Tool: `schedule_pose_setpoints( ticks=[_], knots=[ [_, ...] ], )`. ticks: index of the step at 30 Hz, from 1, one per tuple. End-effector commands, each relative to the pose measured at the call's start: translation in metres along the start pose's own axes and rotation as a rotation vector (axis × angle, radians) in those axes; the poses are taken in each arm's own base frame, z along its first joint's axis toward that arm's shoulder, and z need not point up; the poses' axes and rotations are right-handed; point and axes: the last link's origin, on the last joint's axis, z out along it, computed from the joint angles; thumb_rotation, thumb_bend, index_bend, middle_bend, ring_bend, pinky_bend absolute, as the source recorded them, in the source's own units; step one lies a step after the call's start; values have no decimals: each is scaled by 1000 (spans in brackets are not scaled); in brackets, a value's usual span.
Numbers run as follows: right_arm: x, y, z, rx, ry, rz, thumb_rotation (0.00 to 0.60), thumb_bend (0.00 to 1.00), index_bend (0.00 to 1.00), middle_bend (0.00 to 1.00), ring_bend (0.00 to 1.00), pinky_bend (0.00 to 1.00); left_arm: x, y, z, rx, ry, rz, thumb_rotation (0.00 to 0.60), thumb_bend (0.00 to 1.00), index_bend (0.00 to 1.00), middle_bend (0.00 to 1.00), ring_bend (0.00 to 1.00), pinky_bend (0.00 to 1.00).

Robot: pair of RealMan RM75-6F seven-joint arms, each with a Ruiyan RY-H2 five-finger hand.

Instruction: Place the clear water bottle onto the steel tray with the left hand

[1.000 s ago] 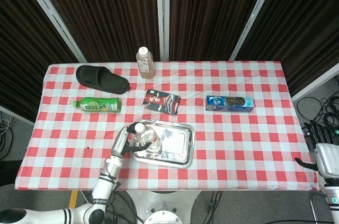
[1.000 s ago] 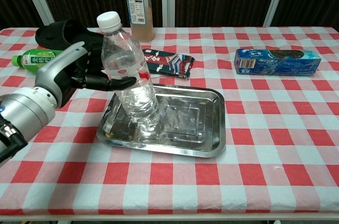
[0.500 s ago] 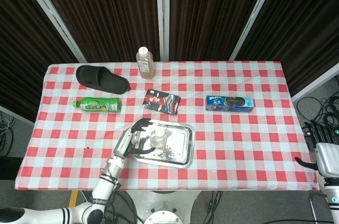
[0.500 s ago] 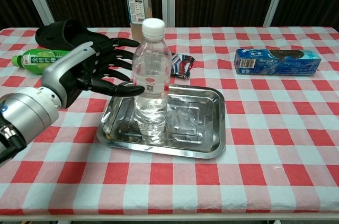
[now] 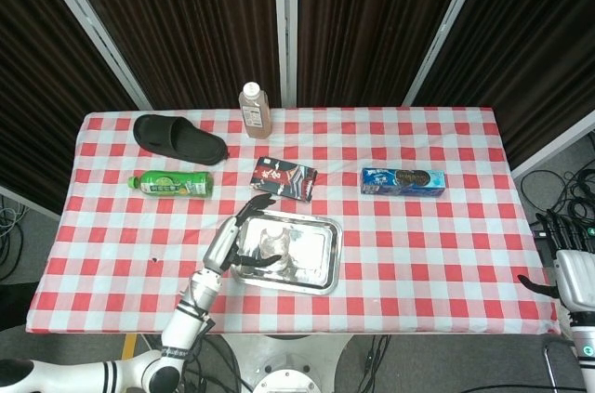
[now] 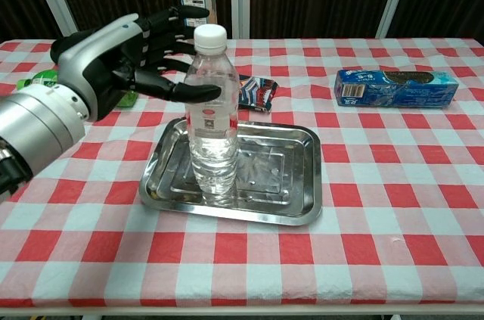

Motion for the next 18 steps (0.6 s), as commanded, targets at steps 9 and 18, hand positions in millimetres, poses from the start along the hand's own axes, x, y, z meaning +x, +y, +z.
schedule_pose_setpoints(
  ticks=[9, 18],
  knots=[
    [3, 0, -5, 12, 7, 11, 600, 15, 0, 0, 0, 0, 53, 76, 8, -135, 99, 91, 600, 16, 177, 273, 198, 221],
    [1, 1, -5, 11, -1, 13, 600, 17, 0, 0, 0, 0, 153, 110, 16, -169, 274, 396, 600, 92, 177, 273, 198, 248]
  ],
)
